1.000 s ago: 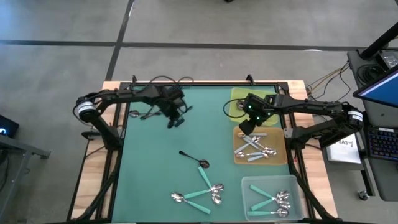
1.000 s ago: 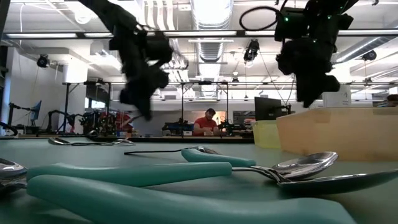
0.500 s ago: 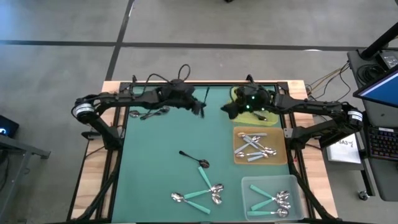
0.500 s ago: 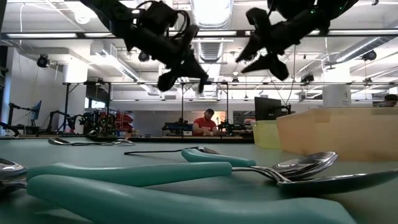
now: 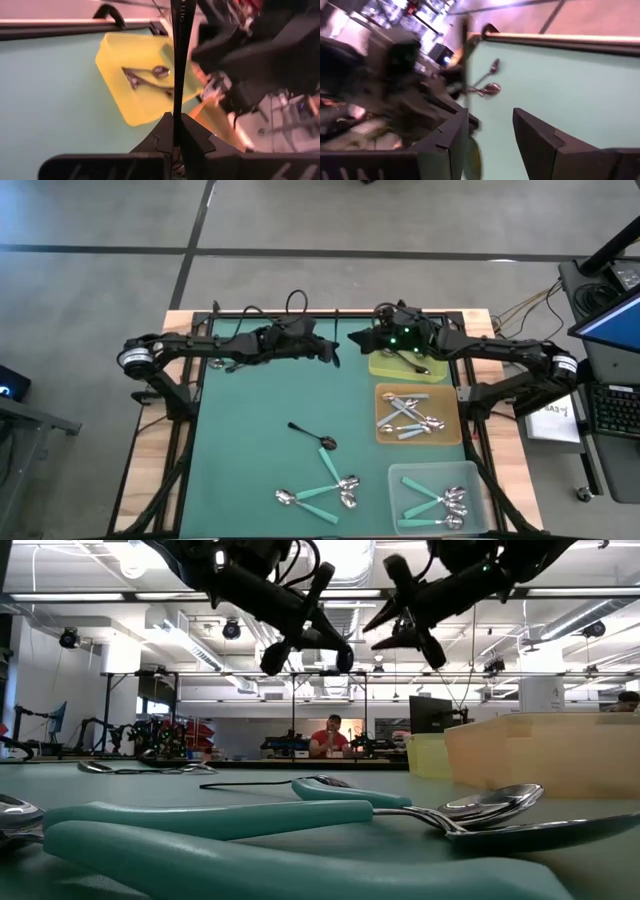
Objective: Sort silverware by color (type)
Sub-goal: Put the black spoon into the yellow bin
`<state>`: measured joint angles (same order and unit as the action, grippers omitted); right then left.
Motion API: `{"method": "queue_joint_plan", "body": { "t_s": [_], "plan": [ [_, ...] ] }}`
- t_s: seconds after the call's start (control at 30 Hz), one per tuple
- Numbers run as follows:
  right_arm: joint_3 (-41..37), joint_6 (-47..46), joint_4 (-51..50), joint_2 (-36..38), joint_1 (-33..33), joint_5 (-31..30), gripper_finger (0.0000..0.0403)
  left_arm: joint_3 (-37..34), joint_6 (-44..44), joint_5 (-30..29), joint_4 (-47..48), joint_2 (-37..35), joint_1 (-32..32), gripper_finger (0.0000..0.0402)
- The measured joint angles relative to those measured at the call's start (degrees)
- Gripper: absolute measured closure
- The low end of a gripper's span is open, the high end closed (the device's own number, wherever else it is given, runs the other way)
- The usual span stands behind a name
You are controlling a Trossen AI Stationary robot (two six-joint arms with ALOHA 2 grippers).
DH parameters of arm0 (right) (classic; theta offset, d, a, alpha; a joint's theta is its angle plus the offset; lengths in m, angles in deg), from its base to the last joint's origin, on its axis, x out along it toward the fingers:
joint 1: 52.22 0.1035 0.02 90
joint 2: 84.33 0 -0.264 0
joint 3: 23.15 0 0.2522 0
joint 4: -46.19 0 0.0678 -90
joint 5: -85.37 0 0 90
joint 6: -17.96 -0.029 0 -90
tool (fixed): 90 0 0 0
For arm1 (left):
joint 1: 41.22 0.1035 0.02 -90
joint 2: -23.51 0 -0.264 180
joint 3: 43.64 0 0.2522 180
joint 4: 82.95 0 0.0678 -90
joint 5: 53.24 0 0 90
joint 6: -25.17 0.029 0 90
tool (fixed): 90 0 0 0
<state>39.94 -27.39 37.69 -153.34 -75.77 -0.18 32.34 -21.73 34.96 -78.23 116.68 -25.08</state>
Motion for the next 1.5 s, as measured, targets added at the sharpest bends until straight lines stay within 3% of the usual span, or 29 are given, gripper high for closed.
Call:
{"method": "queue_joint_plan", "body": {
  "t_s": [0.53, 1.07, 1.27, 1.5],
  "plan": [
    [-0.02, -1.32, 5.43, -3.87, 0.00, 0.46, 0.0257, 1.14, -6.51, -3.02, 0.29, 3.36, -1.51, 0.0402],
    [0.04, -0.26, 5.64, -3.93, 0.15, 0.44, 0.0260, 9.89, -4.52, -0.51, 2.17, 8.87, -3.61, 0.0402],
    [0.04, 0.43, 3.25, -3.93, 0.13, 0.44, 0.0294, 11.34, -2.99, -3.30, 6.34, 9.02, -3.59, 0.0402],
    [0.07, 2.93, 1.78, -3.92, -0.11, 0.53, 0.0374, 11.33, -3.04, -3.80, 6.61, 9.02, -3.55, 0.0401]
  ]
}}
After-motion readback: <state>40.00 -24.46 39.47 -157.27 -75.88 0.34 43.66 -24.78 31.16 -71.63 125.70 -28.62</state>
